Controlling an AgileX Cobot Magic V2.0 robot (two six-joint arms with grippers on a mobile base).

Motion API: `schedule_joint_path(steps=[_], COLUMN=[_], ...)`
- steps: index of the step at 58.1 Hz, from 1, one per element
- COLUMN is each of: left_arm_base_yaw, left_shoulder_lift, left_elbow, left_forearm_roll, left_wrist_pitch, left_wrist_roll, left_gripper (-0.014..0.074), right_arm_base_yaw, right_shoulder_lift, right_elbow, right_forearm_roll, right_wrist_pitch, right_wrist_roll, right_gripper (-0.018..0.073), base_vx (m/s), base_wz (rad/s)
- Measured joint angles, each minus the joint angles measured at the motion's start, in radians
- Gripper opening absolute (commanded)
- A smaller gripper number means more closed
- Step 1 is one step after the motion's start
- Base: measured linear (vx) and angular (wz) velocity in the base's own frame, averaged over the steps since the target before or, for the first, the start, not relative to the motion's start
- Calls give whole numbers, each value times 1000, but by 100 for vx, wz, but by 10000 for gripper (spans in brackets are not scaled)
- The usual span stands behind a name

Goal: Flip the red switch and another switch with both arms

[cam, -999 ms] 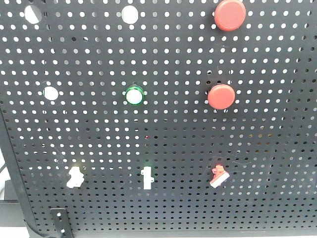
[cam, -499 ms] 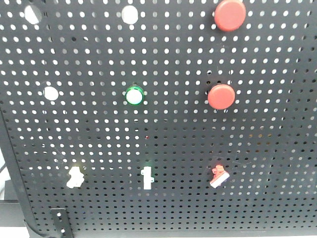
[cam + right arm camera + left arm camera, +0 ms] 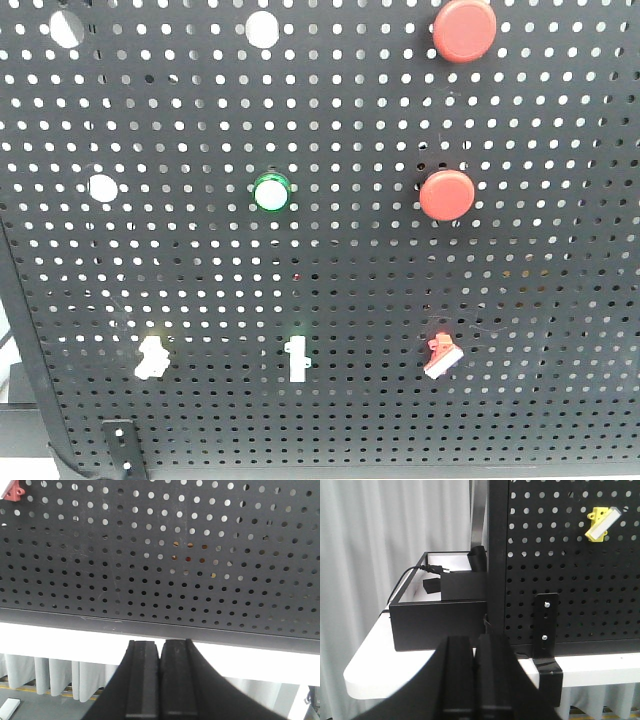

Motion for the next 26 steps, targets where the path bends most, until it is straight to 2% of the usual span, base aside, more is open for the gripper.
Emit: schedule_joint_path(steps=[26], left_arm_base_yaw=[0], left_shoulder_lift=[0], left_elbow=[0], left_forearm_roll=[-1], left_wrist_pitch=[0], left_wrist_roll=[0], left_gripper=[2], right_arm_base_yaw=[0], right_shoulder_lift=[0], right_elbow=[0], right_forearm_roll=[0], right_wrist_pitch=[1], right_wrist_roll=[0], right_gripper=[-6], base_vx=[0], base_wz=[0])
